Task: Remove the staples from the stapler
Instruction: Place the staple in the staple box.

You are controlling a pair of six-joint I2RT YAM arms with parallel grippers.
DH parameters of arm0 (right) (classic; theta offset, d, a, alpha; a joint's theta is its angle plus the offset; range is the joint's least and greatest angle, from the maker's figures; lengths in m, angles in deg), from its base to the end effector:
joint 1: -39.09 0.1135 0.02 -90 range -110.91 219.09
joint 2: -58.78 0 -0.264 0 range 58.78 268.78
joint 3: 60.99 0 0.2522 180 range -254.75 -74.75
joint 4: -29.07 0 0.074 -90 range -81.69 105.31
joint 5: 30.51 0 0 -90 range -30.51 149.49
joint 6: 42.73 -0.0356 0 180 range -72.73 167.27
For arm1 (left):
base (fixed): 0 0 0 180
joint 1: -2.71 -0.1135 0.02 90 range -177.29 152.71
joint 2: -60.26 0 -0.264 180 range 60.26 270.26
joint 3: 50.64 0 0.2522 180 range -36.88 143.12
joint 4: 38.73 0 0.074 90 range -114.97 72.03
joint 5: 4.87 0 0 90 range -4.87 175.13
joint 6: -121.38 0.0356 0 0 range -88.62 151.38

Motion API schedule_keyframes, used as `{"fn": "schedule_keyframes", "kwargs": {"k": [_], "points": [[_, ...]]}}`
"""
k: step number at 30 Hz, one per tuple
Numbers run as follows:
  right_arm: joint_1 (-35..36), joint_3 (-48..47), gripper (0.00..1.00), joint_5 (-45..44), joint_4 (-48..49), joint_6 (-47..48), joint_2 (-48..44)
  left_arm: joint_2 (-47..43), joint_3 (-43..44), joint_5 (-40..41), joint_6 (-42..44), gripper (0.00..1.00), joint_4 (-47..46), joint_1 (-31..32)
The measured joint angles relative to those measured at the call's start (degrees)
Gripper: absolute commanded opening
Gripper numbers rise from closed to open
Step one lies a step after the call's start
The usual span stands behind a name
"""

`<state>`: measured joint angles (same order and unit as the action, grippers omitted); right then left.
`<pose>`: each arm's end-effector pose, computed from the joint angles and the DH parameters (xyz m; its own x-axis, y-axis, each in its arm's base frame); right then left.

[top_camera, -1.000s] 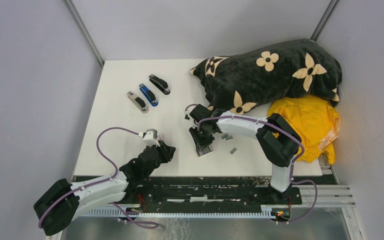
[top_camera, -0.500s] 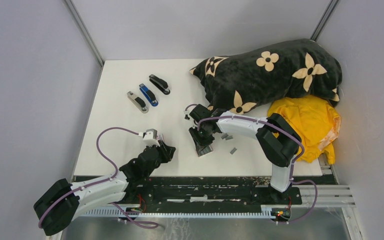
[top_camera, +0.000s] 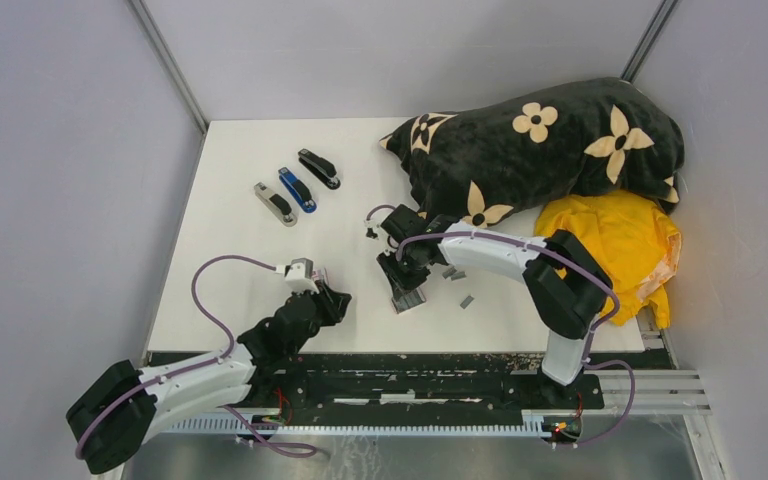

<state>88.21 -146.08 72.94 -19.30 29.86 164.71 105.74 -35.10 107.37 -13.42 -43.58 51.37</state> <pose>0.2337 0.2827 0.1761 -0.8200 -0.5027 -0.2736 -0.5701 0.7593 0.3137 0.1094 -0.1039 0.1305 -0.5289 -0.3862 -0.7557 0.1351 0.8408 -0.5243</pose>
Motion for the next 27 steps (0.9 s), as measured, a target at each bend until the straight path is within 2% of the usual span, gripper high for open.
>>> {"fn": "schedule_keyframes", "kwargs": {"k": [2,6,8,10,13,20,24,27], "points": [[0.0,0.0,0.31,0.63,-0.17,3.19,-2.16,-0.57,-0.2,0.0,0.0,0.32,0.02,0.0],[-0.28,0.0,0.4,5.7,-0.37,11.67,-7.91,-1.95,-0.35,-0.02,0.02,0.32,0.04,0.0],[-0.42,0.11,0.55,9.33,-0.28,16.81,-10.56,-2.58,-0.35,-0.04,0.0,0.32,0.07,0.0],[-0.48,1.22,0.76,13.05,-0.09,23.74,-13.31,-3.19,-0.35,-0.04,0.02,0.32,0.07,0.0],[-0.48,3.21,0.98,15.72,-0.55,35.21,-15.76,-3.48,-0.37,-0.02,0.0,0.32,0.07,0.0],[-0.48,8.31,0.99,16.57,-1.97,64.74,-17.51,-3.48,-0.37,0.17,0.0,0.32,0.04,0.0],[-0.48,9.29,0.99,16.17,-1.22,73.9,-15.74,-3.48,-0.37,0.24,0.0,0.32,0.07,0.0],[-0.48,9.35,1.0,15.26,0.48,77.42,-13.6,-3.45,-0.37,0.37,0.0,0.32,0.07,0.0]]}}
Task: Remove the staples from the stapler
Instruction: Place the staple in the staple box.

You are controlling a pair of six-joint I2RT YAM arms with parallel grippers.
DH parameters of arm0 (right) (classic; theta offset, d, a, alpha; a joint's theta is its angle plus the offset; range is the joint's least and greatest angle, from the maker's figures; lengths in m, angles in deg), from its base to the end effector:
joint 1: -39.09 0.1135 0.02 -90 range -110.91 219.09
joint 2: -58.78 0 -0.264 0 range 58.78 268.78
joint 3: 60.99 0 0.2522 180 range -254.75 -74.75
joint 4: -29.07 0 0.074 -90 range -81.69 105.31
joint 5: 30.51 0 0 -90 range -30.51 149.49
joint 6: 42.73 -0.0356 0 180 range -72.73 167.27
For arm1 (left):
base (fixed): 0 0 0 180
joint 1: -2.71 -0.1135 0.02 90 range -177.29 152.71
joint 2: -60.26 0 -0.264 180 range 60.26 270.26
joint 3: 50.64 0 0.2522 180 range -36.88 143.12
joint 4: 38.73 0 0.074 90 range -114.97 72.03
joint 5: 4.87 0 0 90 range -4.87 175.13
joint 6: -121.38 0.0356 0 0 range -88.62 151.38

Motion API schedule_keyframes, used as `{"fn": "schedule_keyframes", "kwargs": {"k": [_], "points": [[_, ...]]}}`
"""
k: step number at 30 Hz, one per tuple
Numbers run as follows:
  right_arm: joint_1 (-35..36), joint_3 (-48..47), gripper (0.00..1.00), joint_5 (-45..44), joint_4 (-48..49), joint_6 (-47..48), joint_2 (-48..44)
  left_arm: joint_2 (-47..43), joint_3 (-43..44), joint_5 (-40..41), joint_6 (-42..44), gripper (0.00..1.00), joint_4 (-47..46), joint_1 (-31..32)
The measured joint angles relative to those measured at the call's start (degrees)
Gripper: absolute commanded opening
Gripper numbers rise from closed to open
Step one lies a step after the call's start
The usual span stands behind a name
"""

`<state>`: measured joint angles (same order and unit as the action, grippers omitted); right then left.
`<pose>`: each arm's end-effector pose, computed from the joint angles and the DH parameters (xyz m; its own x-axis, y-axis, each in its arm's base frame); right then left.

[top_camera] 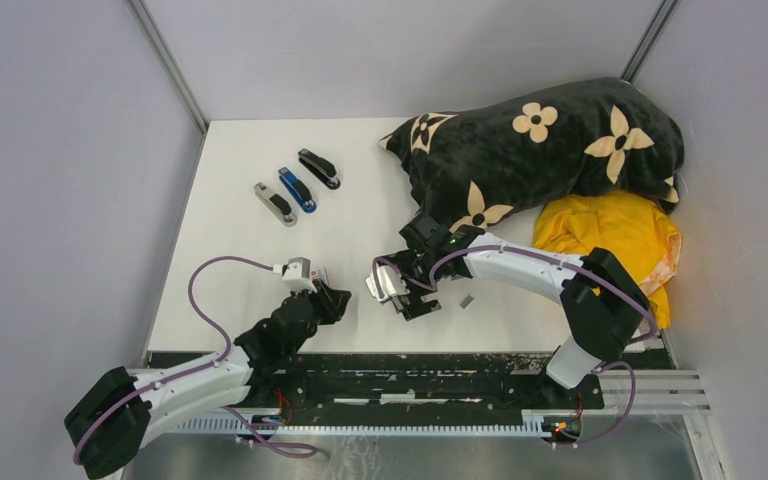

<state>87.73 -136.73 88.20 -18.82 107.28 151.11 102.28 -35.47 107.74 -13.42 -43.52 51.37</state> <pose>0.1971 0.2498 0.2103 0.3905 -0.7060 -0.5908 -0.9139 -0.3746 -0.1565 0.1080 -0.1020 0.1362 -0.4986 -0.4181 -0.7594 0.1500 0.8212 -0.5506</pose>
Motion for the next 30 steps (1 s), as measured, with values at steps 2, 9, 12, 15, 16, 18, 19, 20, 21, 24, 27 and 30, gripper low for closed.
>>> {"fn": "schedule_keyframes", "kwargs": {"k": [2,9,12,15,16,18,19,20,21,24,27,30], "points": [[0.0,-0.02,0.99,-0.5,1.2,1.05,1.81,0.22,0.0,0.07,0.0,0.32,0.0,0.0],[0.0,-0.37,0.97,-0.96,2.25,0.0,4.42,0.72,0.0,0.85,-0.02,0.32,0.02,0.0],[-0.24,-2.8,0.92,-0.5,0.55,-4.96,4.35,0.79,0.0,0.85,-0.02,0.32,0.02,0.0],[-0.83,-6.62,0.81,-0.07,-1.92,-14.43,3.26,0.44,-0.04,0.83,-0.02,0.32,0.0,0.0],[-1.07,-8.24,0.75,-0.09,-3.3,-18.49,2.69,0.04,-0.22,0.85,-0.02,0.33,0.0,0.0],[-1.33,-11.17,0.68,-0.07,-5.49,-25.66,1.7,-0.85,-0.72,0.85,-0.02,0.33,0.13,0.0],[-1.44,-12.28,0.64,-0.11,-6.19,-29.0,1.44,-1.29,-0.72,0.83,-0.02,0.33,0.31,0.0],[-1.53,-13.35,0.62,-0.15,-6.95,-33.55,1.31,-1.79,-0.72,0.83,-0.02,0.32,0.28,0.0],[-1.55,-13.66,0.61,-0.28,-7.21,-36.17,1.31,-2.47,-0.72,0.85,-0.02,0.32,0.28,0.0],[-1.53,-12.85,0.54,-2.21,-7.89,-45.11,1.88,-4.66,-0.72,0.85,-0.02,0.32,0.46,0.0],[-1.51,-11.26,0.44,-4.61,-8.0,-50.97,3.3,-7.63,-0.72,0.92,-0.02,0.32,0.96,0.0],[-1.51,-10.4,0.39,-6.27,-8.02,-55.15,5.27,-10.4,-0.72,1.29,-0.04,0.32,1.7,0.0]]}}
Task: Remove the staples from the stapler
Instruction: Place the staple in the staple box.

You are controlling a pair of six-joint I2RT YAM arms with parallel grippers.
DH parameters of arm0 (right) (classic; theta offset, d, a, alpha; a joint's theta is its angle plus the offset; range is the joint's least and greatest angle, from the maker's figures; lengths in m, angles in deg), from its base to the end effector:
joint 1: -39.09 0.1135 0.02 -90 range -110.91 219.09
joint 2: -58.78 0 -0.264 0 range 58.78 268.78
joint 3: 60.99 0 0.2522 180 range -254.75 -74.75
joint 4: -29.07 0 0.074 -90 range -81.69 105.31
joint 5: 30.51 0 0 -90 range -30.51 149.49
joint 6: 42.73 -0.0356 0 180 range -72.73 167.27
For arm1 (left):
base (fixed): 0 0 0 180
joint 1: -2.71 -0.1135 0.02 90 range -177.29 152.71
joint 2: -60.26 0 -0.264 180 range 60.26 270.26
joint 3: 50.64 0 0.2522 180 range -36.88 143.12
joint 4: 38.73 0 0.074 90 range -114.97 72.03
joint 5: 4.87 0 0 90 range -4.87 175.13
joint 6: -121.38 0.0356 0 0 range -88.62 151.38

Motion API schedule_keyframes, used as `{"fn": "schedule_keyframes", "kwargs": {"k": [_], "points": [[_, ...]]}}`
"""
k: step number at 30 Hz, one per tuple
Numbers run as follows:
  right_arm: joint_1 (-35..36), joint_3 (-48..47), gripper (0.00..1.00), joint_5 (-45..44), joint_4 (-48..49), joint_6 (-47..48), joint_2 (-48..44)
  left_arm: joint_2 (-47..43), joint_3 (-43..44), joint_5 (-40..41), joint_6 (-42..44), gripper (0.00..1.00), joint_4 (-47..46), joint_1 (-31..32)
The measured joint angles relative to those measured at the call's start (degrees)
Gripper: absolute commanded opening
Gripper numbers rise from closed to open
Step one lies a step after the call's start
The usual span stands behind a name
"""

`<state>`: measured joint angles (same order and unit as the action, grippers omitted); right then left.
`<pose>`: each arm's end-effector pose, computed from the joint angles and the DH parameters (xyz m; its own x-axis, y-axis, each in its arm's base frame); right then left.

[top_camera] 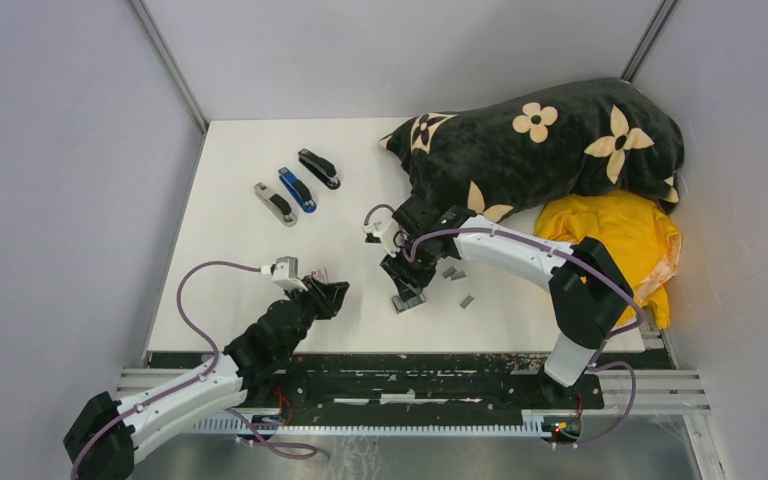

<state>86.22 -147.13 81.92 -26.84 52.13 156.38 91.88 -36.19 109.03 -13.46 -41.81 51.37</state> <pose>0.2236 0.2608 0.2264 -0.5598 -0.7182 -0.4132 -0.8277 0.4621 0.3183 0.1030 -0.0952 0.1515 -0.4150 -0.5042 -0.7573 0.1893 0.7663 -0.6140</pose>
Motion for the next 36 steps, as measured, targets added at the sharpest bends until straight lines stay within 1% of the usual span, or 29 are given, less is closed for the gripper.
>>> {"fn": "schedule_keyframes", "kwargs": {"k": [5,14,27,36], "points": [[0.0,0.07,0.35,-0.76,0.07,-3.67,3.45,-0.92,0.0,0.13,0.0,0.32,0.48,0.0],[1.14,-1.05,0.35,-1.77,0.0,-5.66,8.39,4.0,0.0,0.24,0.0,0.32,0.46,0.0],[2.75,-4.33,0.3,-3.28,-0.39,-6.12,11.34,4.26,0.0,0.24,0.0,0.32,0.44,0.0],[2.82,-4.33,0.32,-4.33,-0.63,-6.12,12.11,3.19,0.0,0.24,-0.02,0.32,0.44,0.0]]}}
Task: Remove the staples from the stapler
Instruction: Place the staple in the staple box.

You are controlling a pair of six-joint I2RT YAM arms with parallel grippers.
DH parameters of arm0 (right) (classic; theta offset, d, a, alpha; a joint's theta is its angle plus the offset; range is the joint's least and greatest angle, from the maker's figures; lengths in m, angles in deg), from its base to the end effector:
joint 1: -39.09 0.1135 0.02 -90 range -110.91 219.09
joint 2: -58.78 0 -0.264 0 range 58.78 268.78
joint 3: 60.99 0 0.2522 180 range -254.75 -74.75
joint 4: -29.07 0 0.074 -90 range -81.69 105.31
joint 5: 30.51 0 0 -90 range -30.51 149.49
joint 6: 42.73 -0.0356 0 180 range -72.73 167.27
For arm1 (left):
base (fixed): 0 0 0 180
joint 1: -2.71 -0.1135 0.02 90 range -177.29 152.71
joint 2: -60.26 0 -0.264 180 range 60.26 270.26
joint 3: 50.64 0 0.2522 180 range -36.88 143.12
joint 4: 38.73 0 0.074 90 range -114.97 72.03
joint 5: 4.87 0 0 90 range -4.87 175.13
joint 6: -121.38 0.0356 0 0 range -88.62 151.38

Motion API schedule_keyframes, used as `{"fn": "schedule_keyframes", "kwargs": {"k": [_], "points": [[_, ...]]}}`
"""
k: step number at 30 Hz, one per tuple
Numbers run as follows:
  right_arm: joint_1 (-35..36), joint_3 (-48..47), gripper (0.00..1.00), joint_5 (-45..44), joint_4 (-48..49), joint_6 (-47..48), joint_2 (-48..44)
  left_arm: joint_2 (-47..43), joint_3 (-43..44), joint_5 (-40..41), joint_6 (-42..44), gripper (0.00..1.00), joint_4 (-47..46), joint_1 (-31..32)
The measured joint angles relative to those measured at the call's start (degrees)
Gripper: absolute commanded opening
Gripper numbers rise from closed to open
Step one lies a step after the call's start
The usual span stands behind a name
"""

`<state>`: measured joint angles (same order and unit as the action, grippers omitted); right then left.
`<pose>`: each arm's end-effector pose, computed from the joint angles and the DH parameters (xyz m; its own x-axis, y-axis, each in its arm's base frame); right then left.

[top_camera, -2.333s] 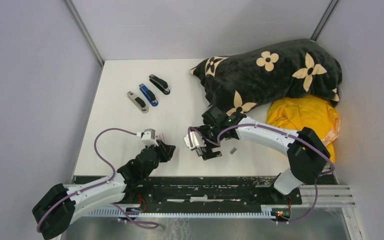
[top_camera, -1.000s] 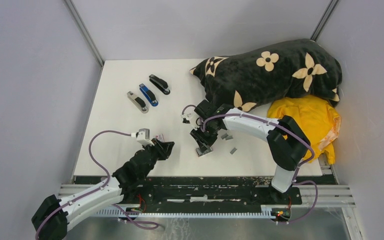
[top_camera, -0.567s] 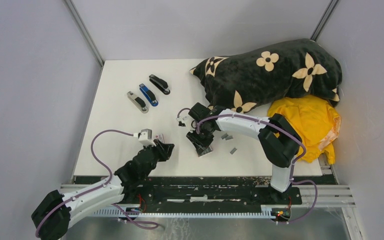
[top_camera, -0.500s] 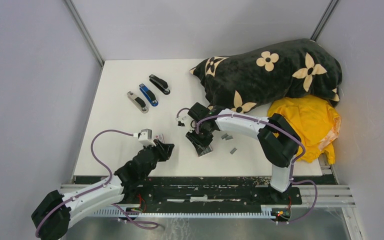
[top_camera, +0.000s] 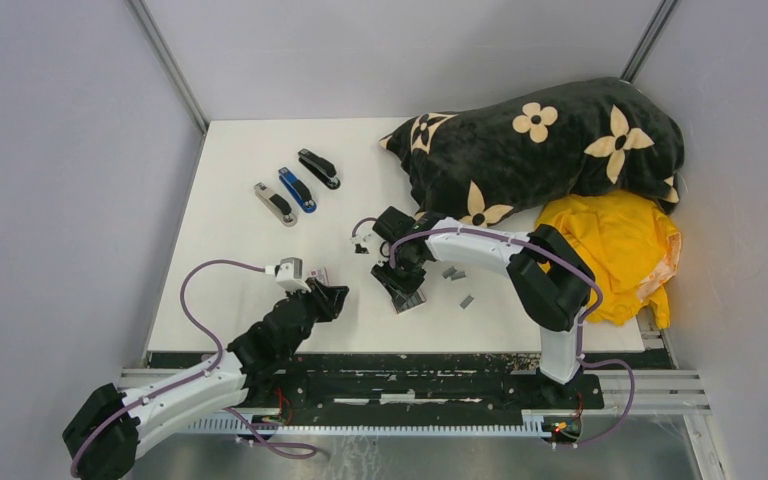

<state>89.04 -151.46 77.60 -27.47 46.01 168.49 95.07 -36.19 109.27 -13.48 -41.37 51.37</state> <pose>0.2319 0.2931 0.1744 -0.6407 -0.7297 -0.2390 -0.7628 0.5693 0.3066 0.1041 -0.0963 0.1441 -0.4443 -0.4695 -0.7630 0.1614 0.7958 -0.5837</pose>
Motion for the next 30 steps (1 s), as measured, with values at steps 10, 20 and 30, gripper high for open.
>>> {"fn": "schedule_keyframes", "kwargs": {"k": [10,20,30], "points": [[0.2,0.0,0.33,-0.07,0.0,0.0,0.81,-0.37,0.0,0.0,0.02,0.32,0.02,0.0],[0.2,0.0,0.33,-0.07,0.02,0.0,1.57,-0.81,0.0,0.02,0.02,0.32,0.04,0.0],[0.2,0.0,0.33,-0.09,0.02,-0.04,1.86,-0.85,0.0,0.02,0.0,0.32,0.04,0.0]]}}
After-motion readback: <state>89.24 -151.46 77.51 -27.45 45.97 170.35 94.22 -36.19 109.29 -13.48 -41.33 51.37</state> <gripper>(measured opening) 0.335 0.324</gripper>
